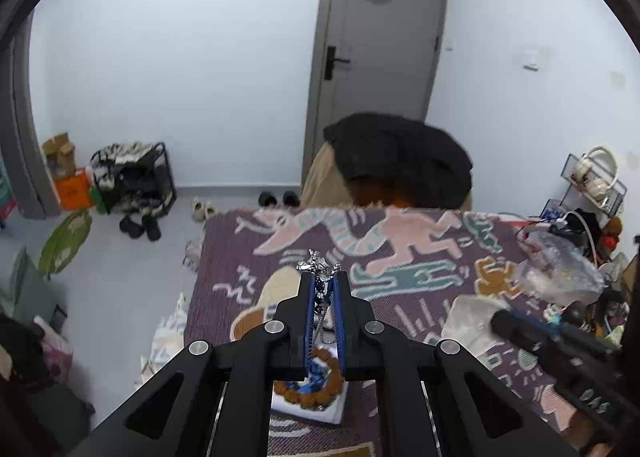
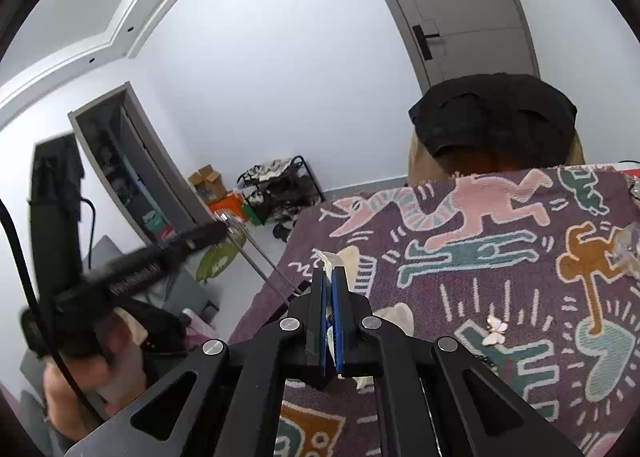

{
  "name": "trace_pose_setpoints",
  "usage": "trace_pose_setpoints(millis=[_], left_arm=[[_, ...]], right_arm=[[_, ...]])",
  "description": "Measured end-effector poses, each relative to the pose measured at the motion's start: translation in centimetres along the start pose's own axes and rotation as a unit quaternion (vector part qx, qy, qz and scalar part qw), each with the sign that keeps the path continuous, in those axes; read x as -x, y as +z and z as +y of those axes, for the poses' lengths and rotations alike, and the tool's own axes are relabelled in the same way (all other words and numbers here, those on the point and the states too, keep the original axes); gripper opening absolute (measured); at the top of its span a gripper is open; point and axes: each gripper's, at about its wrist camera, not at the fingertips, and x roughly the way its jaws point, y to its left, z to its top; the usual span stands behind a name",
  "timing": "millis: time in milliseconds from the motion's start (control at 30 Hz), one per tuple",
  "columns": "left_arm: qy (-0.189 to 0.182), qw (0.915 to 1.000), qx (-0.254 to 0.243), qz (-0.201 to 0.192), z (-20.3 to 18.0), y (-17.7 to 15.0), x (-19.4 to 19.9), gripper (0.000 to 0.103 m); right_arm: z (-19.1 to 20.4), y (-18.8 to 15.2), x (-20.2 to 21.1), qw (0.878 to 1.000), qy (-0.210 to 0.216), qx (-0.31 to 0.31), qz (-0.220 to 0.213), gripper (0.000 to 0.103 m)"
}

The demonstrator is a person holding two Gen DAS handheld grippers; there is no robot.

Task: Organize jewelry
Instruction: 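Lift the silver chain and carry it toward the black box, then lower the silver chain into the black box and open the left gripper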

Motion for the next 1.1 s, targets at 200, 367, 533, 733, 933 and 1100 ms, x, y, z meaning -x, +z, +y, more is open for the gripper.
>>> trace_pose_setpoints(millis=[200, 367, 533, 733, 933, 1100], left_arm=[[-0.022, 0.9983, 0.033, 0.043, 2.3, -2.0, -2.2, 0.029], [-0.012, 0.9979, 0.063, 0.013, 4.8, -3.0, -1.6, 0.072], [-0.005, 0.9964, 0.084, 0.011, 7.1, -3.9, -1.2, 0.072], [-0.004, 0.9957, 0.091, 0.011, 8.5, -4.5, -1.0, 0.072], [-0.001, 0.9955, 0.095, 0.005, 9.0, -5.0, -0.8, 0.073], [-0.005, 0.9956, 0.093, -0.006, 8.5, -5.2, -0.5, 0.086]], right_arm=[[0.8, -0.5, -2.2, 1.000, 0.002, 0.004, 0.020, 0.006], [1.4, -0.8, -3.9, 0.999, 0.007, 0.003, 0.034, 0.006], [2.4, -0.9, -5.7, 0.999, 0.013, 0.005, 0.048, 0.006], [4.1, -0.8, -7.3, 0.998, 0.027, 0.012, 0.056, 0.006], [4.3, -1.2, -8.7, 0.997, 0.026, 0.013, 0.074, 0.047], [0.5, -2.6, -8.0, 0.996, 0.021, -0.041, 0.079, 0.069]])
